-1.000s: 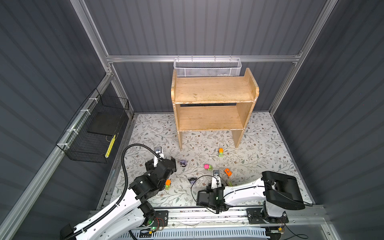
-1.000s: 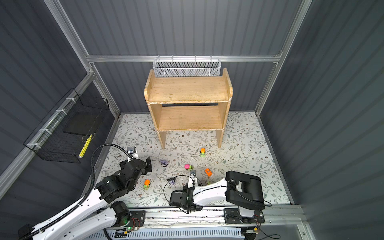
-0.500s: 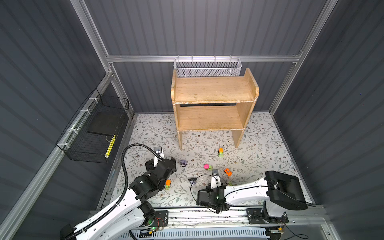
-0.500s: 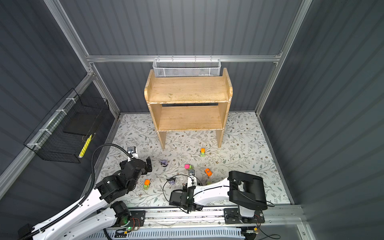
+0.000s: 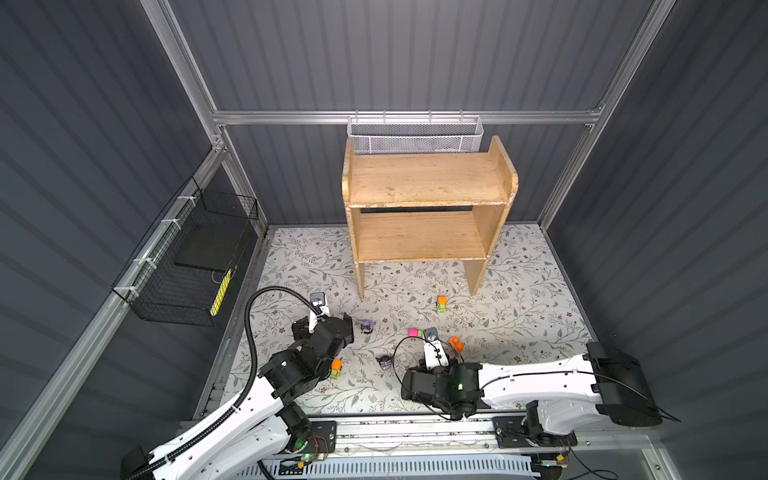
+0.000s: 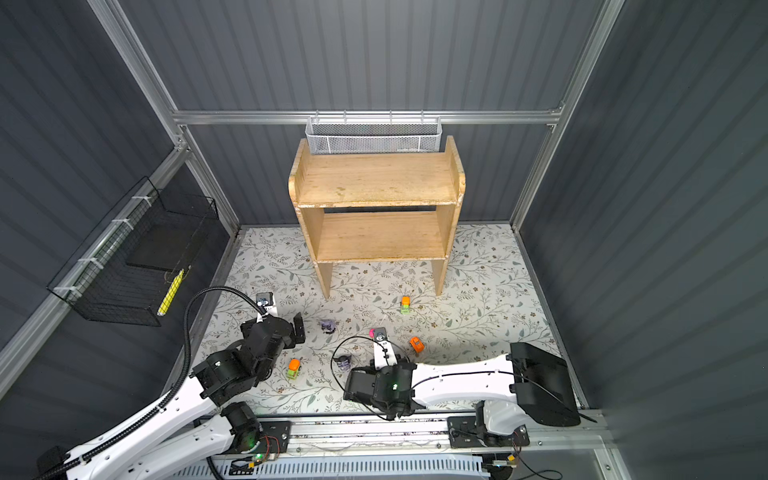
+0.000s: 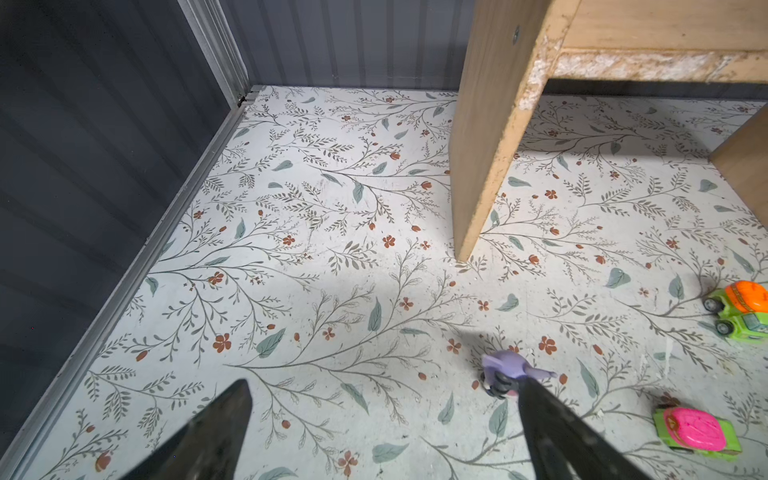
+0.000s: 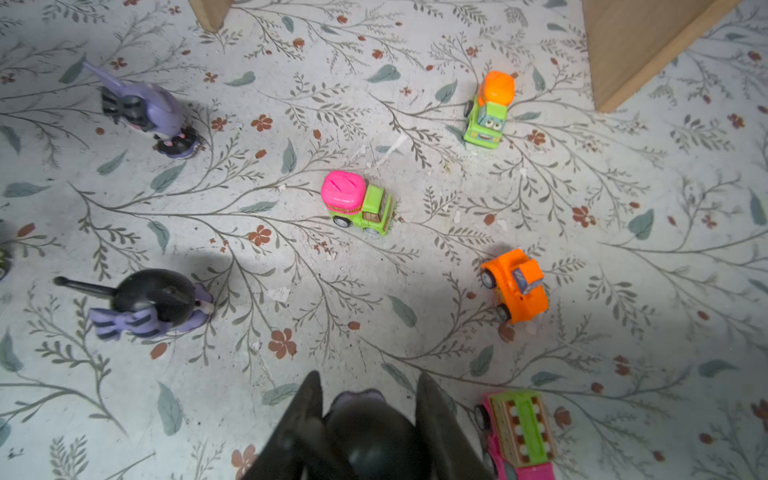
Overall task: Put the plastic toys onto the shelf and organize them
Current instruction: 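Lift the figurine with the right gripper and carry it to the lower shelf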
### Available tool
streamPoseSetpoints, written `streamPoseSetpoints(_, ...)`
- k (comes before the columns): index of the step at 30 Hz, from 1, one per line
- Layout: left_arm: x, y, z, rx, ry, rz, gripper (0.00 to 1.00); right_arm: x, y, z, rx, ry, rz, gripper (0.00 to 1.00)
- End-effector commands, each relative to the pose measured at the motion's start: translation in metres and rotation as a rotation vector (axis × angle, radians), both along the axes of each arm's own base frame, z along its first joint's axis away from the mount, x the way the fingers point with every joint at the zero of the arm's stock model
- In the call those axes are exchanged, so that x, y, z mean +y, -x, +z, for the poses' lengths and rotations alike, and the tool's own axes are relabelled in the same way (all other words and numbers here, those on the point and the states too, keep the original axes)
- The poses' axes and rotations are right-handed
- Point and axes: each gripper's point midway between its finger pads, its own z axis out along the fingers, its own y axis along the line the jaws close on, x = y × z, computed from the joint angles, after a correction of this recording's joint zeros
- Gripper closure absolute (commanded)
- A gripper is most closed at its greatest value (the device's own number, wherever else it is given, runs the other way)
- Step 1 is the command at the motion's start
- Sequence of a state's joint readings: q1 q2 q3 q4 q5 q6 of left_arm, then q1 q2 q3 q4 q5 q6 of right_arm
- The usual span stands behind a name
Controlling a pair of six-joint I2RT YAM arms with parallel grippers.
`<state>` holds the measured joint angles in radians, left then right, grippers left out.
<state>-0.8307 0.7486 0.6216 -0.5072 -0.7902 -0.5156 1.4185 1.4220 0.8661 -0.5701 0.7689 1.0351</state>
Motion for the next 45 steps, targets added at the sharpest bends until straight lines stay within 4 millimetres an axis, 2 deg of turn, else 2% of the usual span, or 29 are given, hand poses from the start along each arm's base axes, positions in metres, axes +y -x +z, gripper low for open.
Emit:
streamPoseSetpoints(1, -0.003, -0.001, 0.000, -0.005, -0.001, -0.017, 0.00, -0.001, -0.009, 0.024, -0.040, 0.022, 0.050, 0.67)
streamPoseSetpoints(8, -0.020, -0.002, -0.002, 0.032, 0.043, -0.069, 0.00, -0.001, -0.029, 0.048, -0.069, -0.030, 0.080, 0.67)
streamPoseSetpoints(9, -0.023, -0.002, -0.003, 0.040, 0.048, -0.082, 0.00, -0.005, -0.039, 0.050, -0.073, -0.031, 0.062, 0.67)
streamPoseSetpoints(13, -0.033, -0.001, -0.004, 0.059, 0.065, -0.132, 0.00, -0.003, -0.054, 0.059, -0.080, -0.042, 0.077, 0.67)
streamPoseSetpoints(24, -0.066, -0.003, 0.013, 0.063, 0.098, -0.292, 0.00, 0.017, -0.101, 0.091, -0.114, -0.042, 0.129, 0.68)
streamPoseSetpoints(35, -0.071, -0.002, 0.024, 0.048, 0.098, -0.329, 0.00, 0.032, -0.142, 0.128, -0.178, -0.025, 0.181, 0.68)
streamPoseSetpoints(45, -0.069, 0.005, 0.028, 0.040, 0.129, -0.348, 0.00, 0.053, -0.176, 0.151, -0.245, 0.004, 0.255, 0.68)
